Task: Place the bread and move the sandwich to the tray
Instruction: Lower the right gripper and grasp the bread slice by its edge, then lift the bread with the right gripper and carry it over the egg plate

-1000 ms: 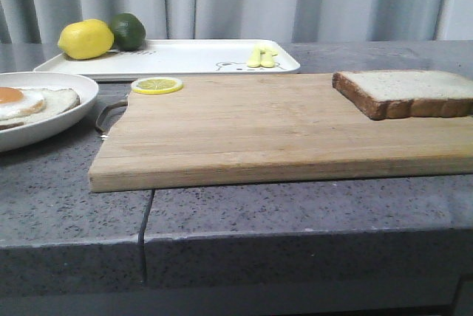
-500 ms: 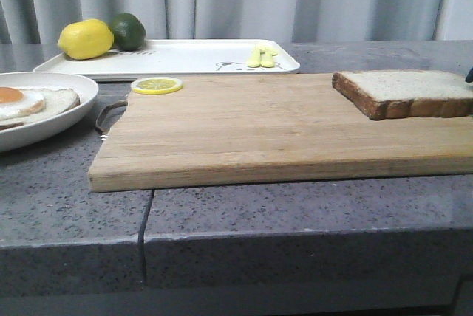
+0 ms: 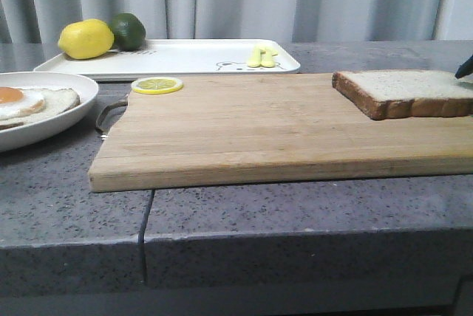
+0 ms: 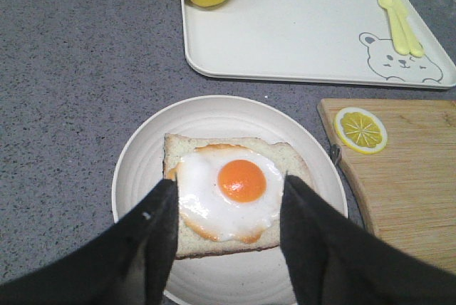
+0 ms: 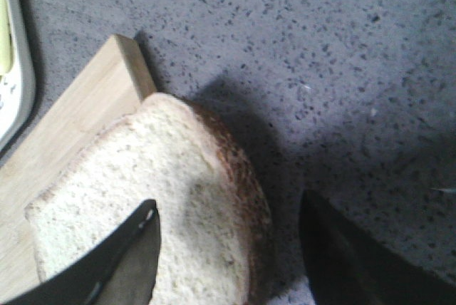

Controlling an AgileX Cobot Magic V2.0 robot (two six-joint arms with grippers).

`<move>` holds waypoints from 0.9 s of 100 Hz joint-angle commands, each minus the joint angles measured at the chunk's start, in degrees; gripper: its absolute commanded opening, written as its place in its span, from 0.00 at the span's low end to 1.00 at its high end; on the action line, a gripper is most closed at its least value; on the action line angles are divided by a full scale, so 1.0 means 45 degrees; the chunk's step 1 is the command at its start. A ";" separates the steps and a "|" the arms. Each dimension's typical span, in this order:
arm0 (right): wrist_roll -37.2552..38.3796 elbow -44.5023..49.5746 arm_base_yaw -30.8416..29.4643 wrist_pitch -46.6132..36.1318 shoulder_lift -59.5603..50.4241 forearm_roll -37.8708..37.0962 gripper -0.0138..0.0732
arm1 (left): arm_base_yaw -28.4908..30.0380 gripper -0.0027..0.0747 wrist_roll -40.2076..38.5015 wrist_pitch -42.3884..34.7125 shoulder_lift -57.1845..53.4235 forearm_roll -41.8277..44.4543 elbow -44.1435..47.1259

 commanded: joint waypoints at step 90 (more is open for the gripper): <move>-0.2932 -0.0414 -0.0101 0.0820 0.1238 0.3696 0.25 | -0.0096 0.44 0.0036 -0.0805 0.0002 -0.0297 -0.0466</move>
